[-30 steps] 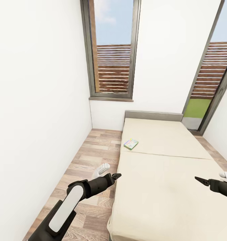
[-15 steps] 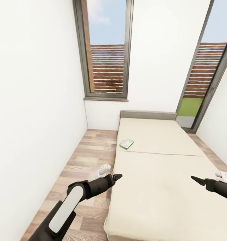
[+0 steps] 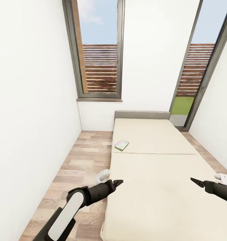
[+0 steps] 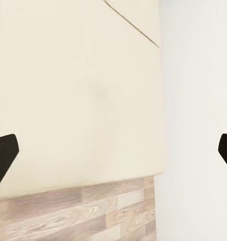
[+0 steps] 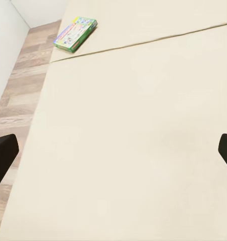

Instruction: Put all the toys in the child's room - the three board games (two on the bed and one on the table), the two jigsaw puzzles on the table, and the tennis ball on the table - inside the toy box on the table in the child's room.

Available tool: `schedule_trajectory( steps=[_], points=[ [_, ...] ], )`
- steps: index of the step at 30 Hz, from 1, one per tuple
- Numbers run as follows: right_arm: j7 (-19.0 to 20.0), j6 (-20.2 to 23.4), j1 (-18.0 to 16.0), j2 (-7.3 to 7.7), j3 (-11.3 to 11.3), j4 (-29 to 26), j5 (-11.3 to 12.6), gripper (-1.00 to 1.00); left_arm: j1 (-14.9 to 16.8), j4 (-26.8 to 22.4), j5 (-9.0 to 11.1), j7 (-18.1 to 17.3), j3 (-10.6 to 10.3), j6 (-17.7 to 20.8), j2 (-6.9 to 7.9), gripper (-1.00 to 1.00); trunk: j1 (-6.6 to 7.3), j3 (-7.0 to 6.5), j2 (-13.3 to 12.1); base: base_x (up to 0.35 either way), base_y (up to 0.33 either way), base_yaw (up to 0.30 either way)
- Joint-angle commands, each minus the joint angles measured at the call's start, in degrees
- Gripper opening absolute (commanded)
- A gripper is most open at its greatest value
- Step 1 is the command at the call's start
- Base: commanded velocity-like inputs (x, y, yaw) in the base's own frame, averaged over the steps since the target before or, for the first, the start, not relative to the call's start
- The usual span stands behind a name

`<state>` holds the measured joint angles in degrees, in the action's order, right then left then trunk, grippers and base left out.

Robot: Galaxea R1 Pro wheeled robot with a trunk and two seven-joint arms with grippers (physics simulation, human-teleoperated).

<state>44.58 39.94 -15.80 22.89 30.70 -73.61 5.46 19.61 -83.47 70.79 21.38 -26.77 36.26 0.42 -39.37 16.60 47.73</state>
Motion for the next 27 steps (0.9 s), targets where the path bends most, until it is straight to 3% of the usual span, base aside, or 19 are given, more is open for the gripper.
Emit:
schedule_trajectory(
  steps=[1, 10, 20, 27],
  points=[
    [0.0, 0.0, 0.0, -0.01, 0.1, 0.2, 0.5, 1.00, 0.0, -0.1, 0.2, 0.5, -0.1, -0.1, 0.02, 1.00, -0.03, 0.08, 0.1, 0.239, 0.104, -0.033],
    [0.2, -1.5, 0.0, -0.08, 0.0, 0.2, 0.5, 1.00, -0.3, 0.0, -2.2, 0.2, -0.1, -0.1, -0.07, 1.00, -0.03, 0.08, 0.1, 0.266, 0.126, -0.017],
    [0.2, -1.8, 0.1, -0.11, -0.2, -0.4, 0.5, 1.00, -0.4, 0.0, -2.9, 0.1, 0.0, -0.1, -0.17, 1.00, -0.03, 0.05, 0.1, 0.282, 0.191, -0.024],
    [0.2, -1.9, 0.1, -0.12, -0.3, -0.5, 0.5, 1.00, -0.4, 0.1, -3.1, 0.1, 0.0, -0.1, -0.21, 1.00, -0.03, -0.04, 0.1, 0.176, 0.132, -0.145]
  ],
)
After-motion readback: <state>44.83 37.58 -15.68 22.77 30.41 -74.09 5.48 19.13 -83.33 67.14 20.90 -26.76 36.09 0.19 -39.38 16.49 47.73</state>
